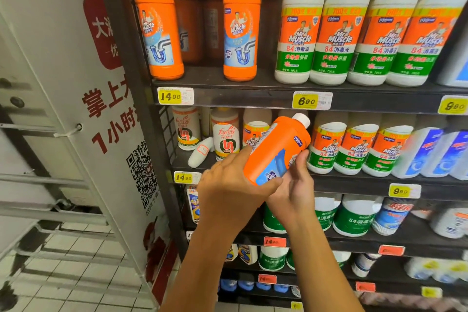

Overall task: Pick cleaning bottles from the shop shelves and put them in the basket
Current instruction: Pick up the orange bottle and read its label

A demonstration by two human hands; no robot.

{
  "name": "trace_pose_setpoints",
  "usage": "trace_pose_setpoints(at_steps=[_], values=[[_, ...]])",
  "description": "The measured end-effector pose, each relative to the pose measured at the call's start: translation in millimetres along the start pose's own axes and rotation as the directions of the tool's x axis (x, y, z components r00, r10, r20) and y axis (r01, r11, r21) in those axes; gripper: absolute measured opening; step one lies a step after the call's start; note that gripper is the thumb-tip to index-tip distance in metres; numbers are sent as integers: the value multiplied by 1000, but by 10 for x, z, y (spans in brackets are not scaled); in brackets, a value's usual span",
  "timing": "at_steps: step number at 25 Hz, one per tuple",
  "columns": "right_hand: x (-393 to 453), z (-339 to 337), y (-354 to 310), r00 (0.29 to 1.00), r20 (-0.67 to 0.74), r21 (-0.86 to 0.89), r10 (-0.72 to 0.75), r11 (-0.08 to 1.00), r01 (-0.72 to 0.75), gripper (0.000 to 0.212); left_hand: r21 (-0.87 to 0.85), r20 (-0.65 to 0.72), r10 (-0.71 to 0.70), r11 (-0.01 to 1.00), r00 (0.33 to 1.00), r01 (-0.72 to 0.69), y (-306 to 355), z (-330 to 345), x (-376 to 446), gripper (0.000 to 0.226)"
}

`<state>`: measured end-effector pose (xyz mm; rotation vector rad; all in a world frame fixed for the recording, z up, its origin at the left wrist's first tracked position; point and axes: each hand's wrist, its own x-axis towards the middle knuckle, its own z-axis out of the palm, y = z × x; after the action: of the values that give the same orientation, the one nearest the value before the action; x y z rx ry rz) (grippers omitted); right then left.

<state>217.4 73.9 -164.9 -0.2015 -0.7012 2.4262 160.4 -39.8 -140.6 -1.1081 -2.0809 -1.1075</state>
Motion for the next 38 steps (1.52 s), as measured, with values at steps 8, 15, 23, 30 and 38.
trace_pose_setpoints(at_steps=[8,15,23,30,38], values=[[-33,322,-480,944,213,-683,-251,653,327,51,-702,621,-83,384,779,600,-336,218,62,69],[-104,442,-521,870,397,-907,-292,24,421,90,-571,631,5,680,776,460,-576,283,197,74],[-159,441,-586,812,565,-810,-147,85,580,89,-504,393,-23,831,919,236,-570,364,395,66],[-148,407,-558,806,568,-796,-168,140,589,94,-513,355,45,845,934,154,-621,174,477,63],[320,1225,-667,805,574,-725,-151,362,586,68,-656,256,16,737,967,161,-729,-335,907,67]])
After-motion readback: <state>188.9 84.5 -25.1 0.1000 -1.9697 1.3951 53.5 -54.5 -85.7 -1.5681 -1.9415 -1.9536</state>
